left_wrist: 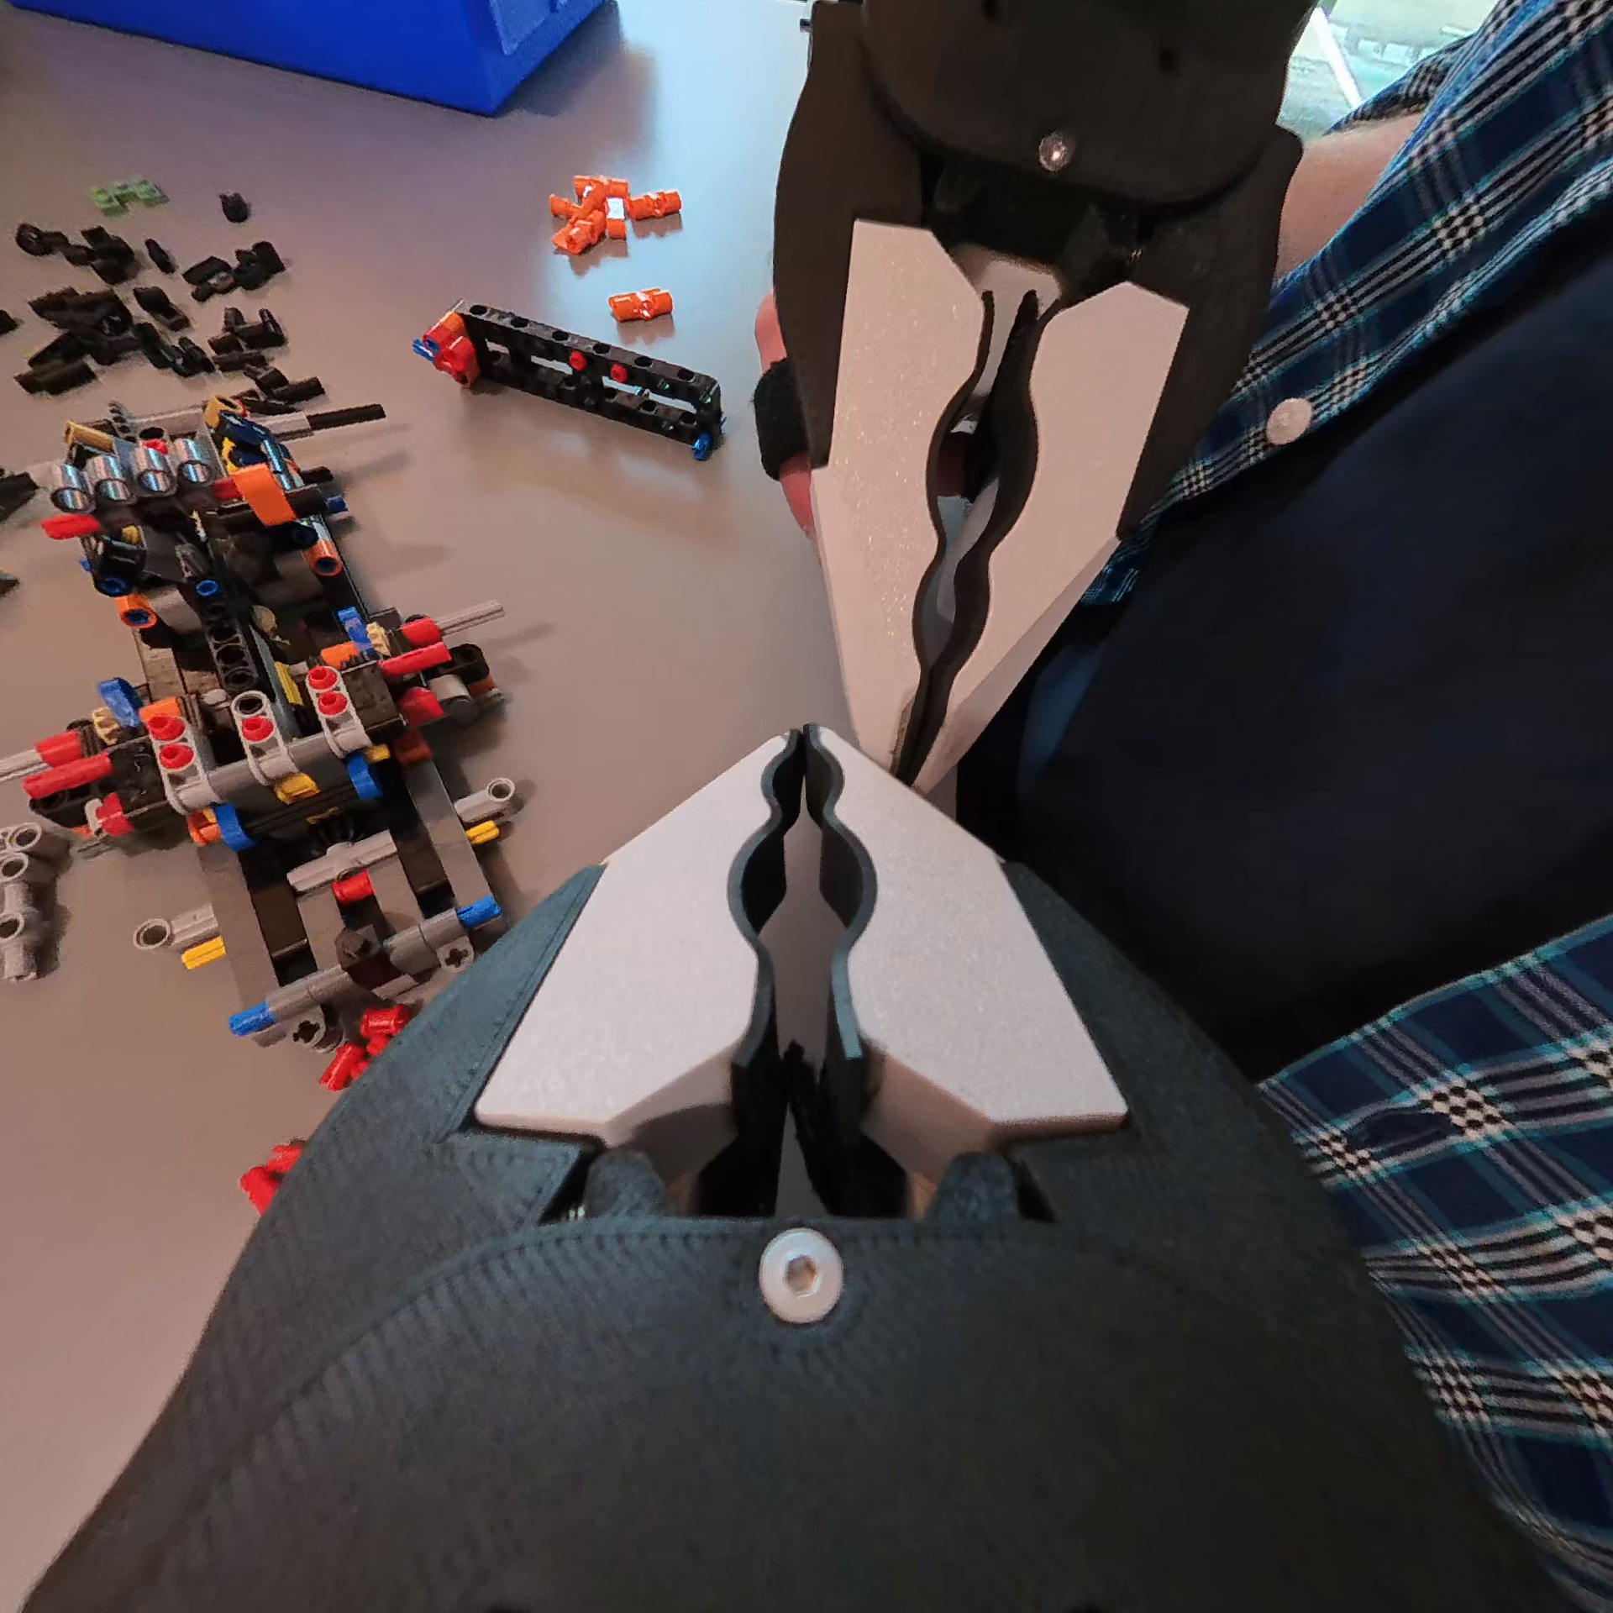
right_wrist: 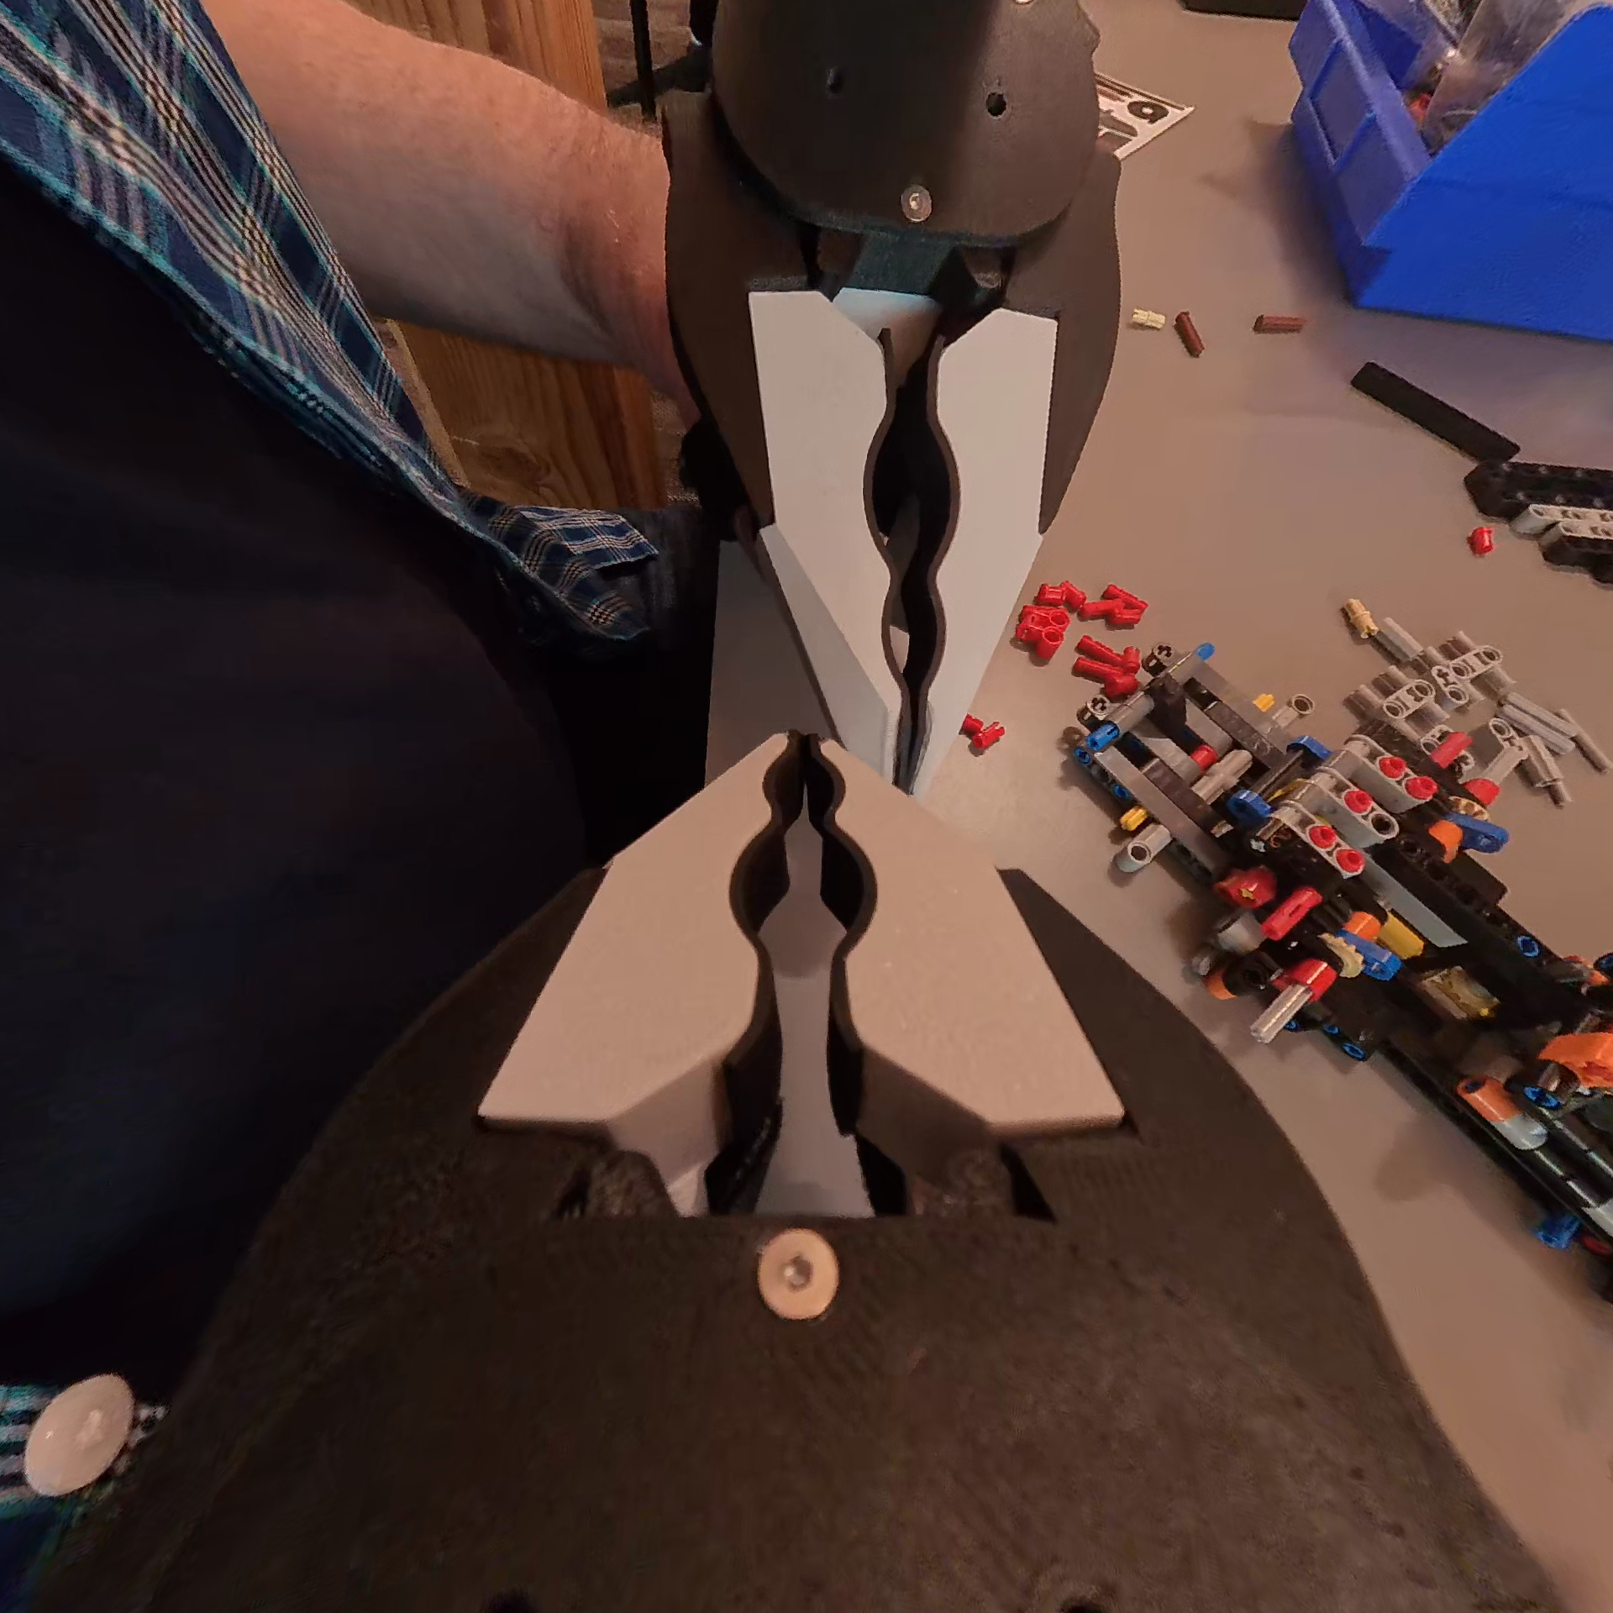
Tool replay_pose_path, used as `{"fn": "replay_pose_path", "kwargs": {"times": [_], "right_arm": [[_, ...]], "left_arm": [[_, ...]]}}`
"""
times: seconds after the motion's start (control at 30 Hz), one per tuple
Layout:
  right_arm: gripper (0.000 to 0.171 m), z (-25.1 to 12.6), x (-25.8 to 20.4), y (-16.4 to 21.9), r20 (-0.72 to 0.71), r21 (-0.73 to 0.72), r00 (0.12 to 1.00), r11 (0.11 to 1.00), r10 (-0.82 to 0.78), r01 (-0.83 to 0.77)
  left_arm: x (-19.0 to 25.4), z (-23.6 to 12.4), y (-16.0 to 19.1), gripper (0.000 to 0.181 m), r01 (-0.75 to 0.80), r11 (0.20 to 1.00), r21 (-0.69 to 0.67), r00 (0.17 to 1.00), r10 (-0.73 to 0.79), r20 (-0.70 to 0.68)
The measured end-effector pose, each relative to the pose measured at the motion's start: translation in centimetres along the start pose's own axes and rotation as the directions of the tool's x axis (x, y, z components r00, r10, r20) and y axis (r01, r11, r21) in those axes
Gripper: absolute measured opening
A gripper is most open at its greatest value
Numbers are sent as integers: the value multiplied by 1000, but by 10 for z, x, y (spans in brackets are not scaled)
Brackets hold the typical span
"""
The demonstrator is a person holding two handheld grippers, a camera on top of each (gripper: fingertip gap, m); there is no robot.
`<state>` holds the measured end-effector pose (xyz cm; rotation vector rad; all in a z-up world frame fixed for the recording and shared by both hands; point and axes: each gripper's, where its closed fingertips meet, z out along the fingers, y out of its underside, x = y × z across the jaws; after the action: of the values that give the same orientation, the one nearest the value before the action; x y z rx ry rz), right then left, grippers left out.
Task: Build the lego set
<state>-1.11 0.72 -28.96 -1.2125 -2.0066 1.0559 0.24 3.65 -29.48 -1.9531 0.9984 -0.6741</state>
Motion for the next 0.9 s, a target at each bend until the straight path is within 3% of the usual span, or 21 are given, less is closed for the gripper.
{"fn": "replay_pose_path", "kwargs": {"times": [0.9], "right_arm": [[0, -10, -18, 2, -68, -35, 996, 997, -66, 64]], "left_arm": [[11, 11, -9, 0, -72, 997, -2, 997, 72, -25]]}}
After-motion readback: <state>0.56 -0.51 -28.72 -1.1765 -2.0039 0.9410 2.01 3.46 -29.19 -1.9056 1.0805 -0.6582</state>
